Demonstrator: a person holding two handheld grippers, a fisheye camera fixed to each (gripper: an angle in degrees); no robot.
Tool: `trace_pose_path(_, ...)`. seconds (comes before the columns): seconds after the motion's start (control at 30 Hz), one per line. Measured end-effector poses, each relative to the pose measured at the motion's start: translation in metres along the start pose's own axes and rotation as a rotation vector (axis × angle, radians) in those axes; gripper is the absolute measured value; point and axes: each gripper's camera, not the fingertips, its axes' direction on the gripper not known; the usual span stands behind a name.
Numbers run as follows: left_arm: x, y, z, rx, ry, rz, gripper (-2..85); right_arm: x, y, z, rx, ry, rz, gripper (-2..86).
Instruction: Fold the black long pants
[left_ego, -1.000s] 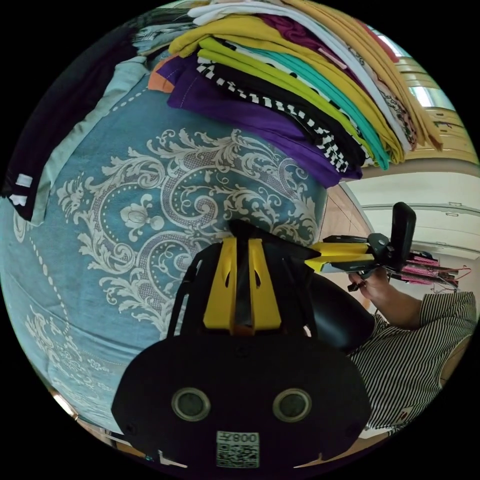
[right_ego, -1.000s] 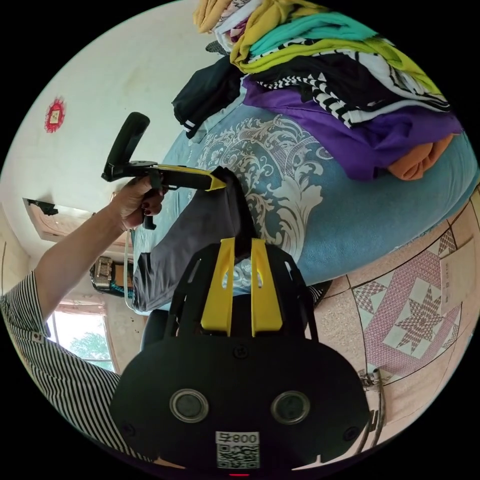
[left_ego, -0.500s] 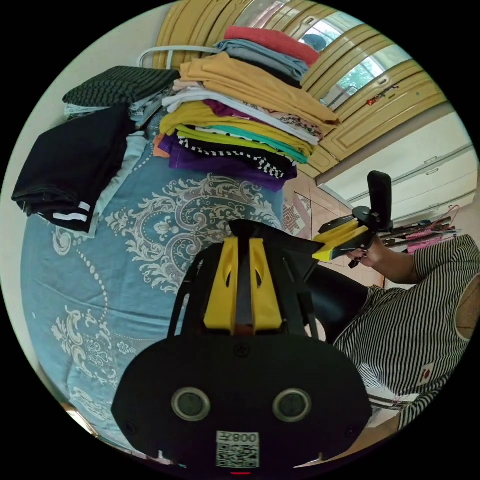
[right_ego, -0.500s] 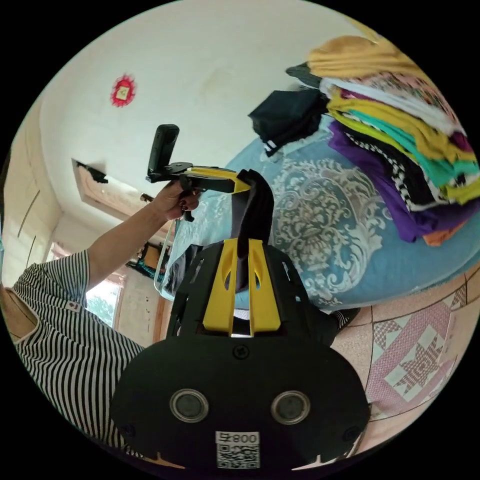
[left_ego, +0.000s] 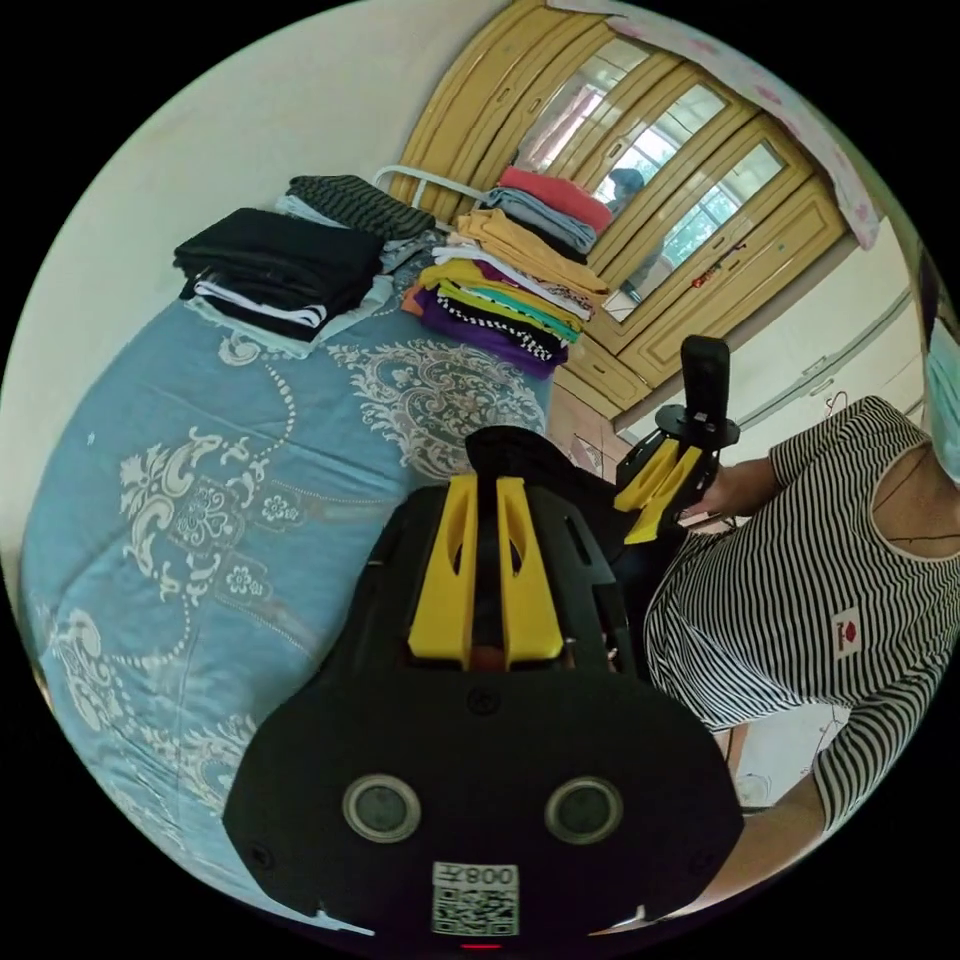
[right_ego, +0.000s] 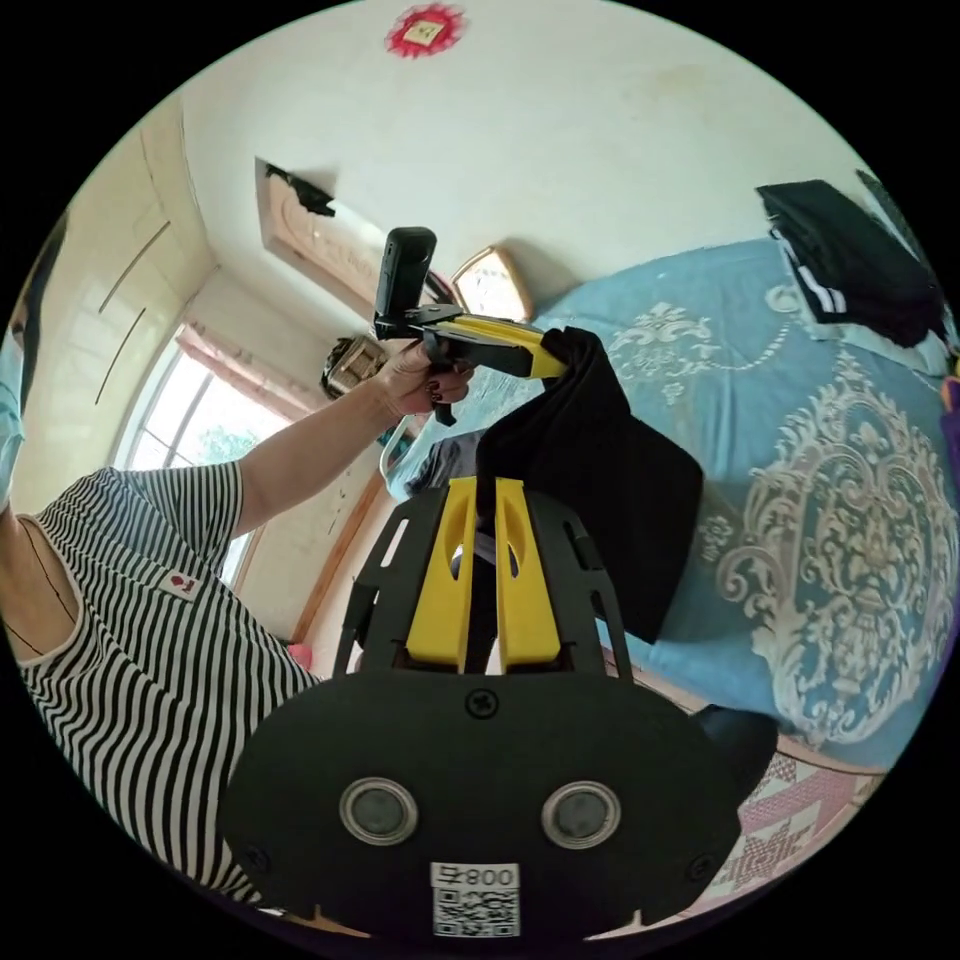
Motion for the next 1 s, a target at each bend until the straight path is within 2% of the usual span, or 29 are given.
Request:
trace_pose_path(0.27, -0.072, 0.17, -0.005, 0.034, 0.001, -0.299, 3.6, -0.035, -0.085, 0.13, -0.272, -0.072, -0.017, 3.0)
trace_pose_path(0.37, -0.099, 0.235, 0.009, -0.012, -0.029, -0.459, 4.4, -0.037, -0.104, 0.176, -0.383, -0.085, 0.009, 3.1)
trace_pose_path(0.43, -0.11, 0.282, 0.011, 0.022, -0.041, -0.57, 3.8, -0.04, -0.113, 0.2, -0.438, -0.086, 0.016, 3.3)
trace_pose_path(0.53, -0.103, 0.326, 0.003, 0.195, -0.053, -0.623, 3.1, -0.053, -0.131, 0.227, -0.497, -0.146, 0.025, 3.6)
trace_pose_path(0.63, -0.081, 0.344, 0.008, 0.288, -0.026, -0.556, 2.7, -0.078, -0.151, 0.238, -0.533, -0.104, -0.043, 4.0)
trace_pose_path(0.77, -0.065, 0.351, 0.038, 0.175, -0.047, -0.492, 1.9, -0.102, -0.177, 0.236, -0.542, -0.117, -0.088, 4.5)
trace_pose_path(0.83, -0.07, 0.37, 0.058, 0.054, -0.151, -0.545, 1.3, -0.109, -0.188, 0.233, -0.536, -0.112, -0.09, 4.5)
trace_pose_path(0.9, -0.08, 0.393, 0.066, 0.018, -0.16, -0.626, 1.3, -0.117, -0.198, 0.23, -0.523, -0.123, -0.101, 3.9)
trace_pose_path(1.0, -0.082, 0.427, 0.056, 0.169, -0.087, -0.702, 2.4, -0.127, -0.212, 0.229, -0.521, -0.136, -0.098, 3.5)
